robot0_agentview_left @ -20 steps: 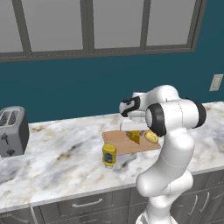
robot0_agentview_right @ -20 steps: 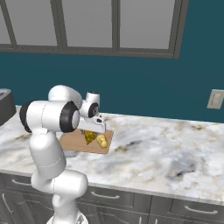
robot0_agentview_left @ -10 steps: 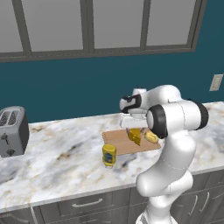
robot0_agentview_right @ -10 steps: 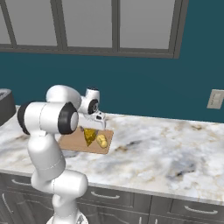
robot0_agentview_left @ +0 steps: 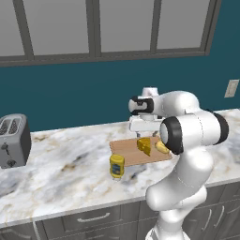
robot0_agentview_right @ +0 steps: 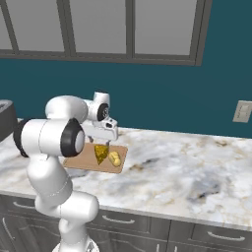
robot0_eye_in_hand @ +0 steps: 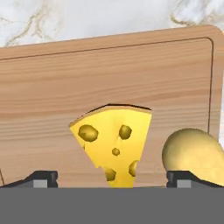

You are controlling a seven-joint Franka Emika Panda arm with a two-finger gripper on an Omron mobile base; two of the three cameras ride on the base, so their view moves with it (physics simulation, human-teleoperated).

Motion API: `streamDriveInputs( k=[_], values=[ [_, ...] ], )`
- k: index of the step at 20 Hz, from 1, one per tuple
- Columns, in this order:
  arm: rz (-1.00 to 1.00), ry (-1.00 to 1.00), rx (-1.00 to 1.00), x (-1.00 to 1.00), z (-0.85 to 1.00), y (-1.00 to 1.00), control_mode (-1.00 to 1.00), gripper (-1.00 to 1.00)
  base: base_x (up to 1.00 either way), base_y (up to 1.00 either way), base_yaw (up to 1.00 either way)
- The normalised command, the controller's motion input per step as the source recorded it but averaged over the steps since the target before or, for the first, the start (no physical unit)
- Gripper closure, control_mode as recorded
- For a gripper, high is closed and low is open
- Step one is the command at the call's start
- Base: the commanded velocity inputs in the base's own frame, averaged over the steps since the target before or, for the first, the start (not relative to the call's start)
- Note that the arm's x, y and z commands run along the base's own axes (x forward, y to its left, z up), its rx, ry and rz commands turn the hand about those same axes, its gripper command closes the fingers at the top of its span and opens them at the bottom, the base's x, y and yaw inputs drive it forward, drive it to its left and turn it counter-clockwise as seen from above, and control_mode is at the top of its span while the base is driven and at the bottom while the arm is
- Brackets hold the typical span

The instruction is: Retrieve the reheated potato from the microwave, then place the potato, cheese, and condiment on the cutting board.

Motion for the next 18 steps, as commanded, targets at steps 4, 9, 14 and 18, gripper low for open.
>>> streamDriveInputs(
  k=[4, 9, 14, 18],
  values=[
    [-0.03, 0.0, -0.03, -0.45, 0.33, 0.04, -1.0, -1.0, 0.0, 0.0, 0.0],
    [0.02, 0.1, 0.0, -0.4, 0.39, 0.09, -1.0, -1.0, 0.0, 0.0, 0.0],
    [0.2, 0.15, 0.0, -0.41, 0.35, 0.2, -1.0, -1.0, 0.0, 0.0, 0.0],
    [0.27, 0.08, 0.0, -0.48, 0.22, 0.23, -1.0, -1.0, 0.0, 0.0, 0.0]
  ],
)
